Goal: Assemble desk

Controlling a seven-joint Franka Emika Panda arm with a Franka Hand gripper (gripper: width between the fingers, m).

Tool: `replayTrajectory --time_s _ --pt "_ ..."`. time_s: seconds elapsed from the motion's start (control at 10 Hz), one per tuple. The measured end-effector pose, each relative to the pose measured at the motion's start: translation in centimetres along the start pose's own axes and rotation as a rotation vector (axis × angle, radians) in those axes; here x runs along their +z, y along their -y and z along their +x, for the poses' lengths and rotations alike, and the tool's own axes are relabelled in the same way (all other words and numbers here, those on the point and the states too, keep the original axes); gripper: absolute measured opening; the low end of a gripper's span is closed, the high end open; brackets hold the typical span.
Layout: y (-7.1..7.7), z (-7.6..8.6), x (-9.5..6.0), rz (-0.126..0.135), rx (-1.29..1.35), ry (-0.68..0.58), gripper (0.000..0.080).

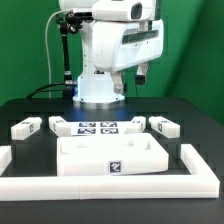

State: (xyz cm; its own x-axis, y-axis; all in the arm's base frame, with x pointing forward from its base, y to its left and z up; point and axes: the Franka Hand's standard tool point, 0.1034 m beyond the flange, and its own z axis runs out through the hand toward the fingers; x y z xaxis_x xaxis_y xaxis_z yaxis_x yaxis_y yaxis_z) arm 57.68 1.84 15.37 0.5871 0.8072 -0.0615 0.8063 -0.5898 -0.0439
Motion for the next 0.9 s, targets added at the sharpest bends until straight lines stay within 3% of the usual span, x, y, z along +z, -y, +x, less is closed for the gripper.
replayTrajectory --time_s 0.5,0.6,0.8,0.9 --pt "0.0 0.0 0.1 0.001 0.000 0.001 0.0650" --pt "0.2 0.0 0.3 -0.009 -0.009 -0.009 0.0650" --pt "1.8 -1.8 1.6 -0.020 -0.211 -0.013 0.0650" --pt "1.8 -2.9 2.2 -0.030 -0.277 -0.023 0.0650"
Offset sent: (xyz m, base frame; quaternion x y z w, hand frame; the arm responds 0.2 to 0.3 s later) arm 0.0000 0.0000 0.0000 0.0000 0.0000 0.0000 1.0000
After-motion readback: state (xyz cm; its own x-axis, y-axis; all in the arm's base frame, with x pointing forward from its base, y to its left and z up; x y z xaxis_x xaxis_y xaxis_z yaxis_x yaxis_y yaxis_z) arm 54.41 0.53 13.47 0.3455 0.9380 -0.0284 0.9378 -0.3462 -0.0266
